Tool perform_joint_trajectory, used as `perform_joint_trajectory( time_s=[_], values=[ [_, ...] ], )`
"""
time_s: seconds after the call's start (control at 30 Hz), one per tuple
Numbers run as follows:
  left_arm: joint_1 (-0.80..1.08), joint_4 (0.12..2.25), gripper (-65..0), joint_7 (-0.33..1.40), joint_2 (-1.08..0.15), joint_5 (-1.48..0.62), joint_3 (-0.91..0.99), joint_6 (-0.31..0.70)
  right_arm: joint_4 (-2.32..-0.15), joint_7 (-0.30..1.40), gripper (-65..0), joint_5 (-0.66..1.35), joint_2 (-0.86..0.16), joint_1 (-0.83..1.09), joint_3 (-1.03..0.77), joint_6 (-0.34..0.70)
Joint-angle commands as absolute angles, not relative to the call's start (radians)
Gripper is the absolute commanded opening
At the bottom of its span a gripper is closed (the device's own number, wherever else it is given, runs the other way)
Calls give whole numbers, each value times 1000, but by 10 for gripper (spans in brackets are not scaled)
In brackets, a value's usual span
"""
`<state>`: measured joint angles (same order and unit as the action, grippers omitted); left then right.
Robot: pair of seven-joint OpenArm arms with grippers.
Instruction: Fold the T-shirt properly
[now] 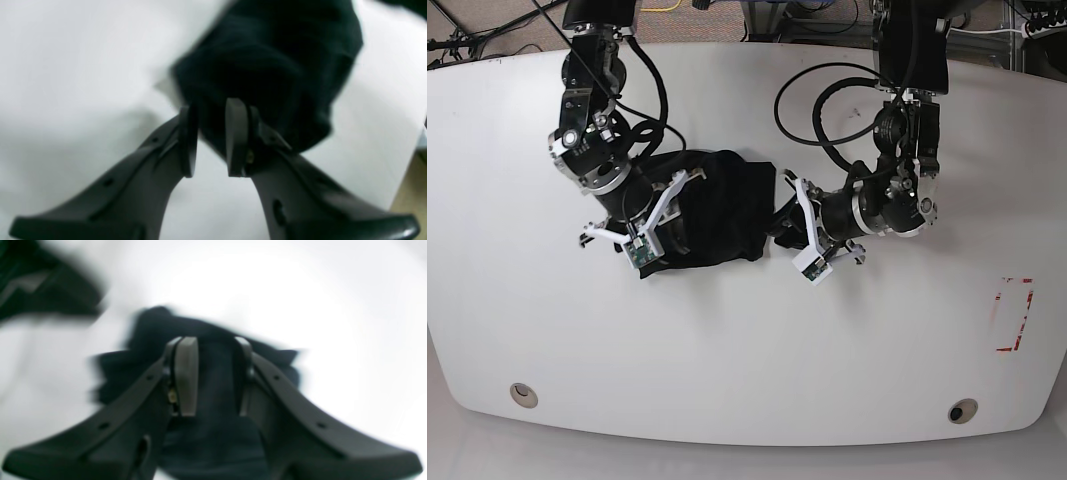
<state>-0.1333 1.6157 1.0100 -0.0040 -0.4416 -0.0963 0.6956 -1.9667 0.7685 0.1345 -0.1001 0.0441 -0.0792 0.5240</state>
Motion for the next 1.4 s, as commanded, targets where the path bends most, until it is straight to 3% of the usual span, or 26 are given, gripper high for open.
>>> perform_joint_trajectory(
  time_s=[0.0, 0.27, 0.53, 0.87, 1.0, 1.37],
  values=[
    [-128, 1678, -522, 987, -10, -456, -136, 698, -1934, 748, -485, 148, -122, -4, -74, 530],
    [-19, 1739, -524, 915, -2, -363, -271, 698, -1756, 734, -485, 140, -143, -85, -79, 593],
    [45, 1705, -524, 912, 39, -260, -295, 698, -1615, 613, -515, 140, -213, -99, -82, 607],
    [44, 1653, -524, 846, 39, -243, -297, 698, -1713, 688, -512, 147, -255, -93, -166, 615],
    [42, 1653, -524, 845, 39, -243, -297, 698, -1742, 722, -512, 147, -257, -97, -231, 670],
    [41, 1652, -524, 843, 39, -243, -298, 698, -1618, 685, -514, 145, -275, -102, -286, 698]
  ],
)
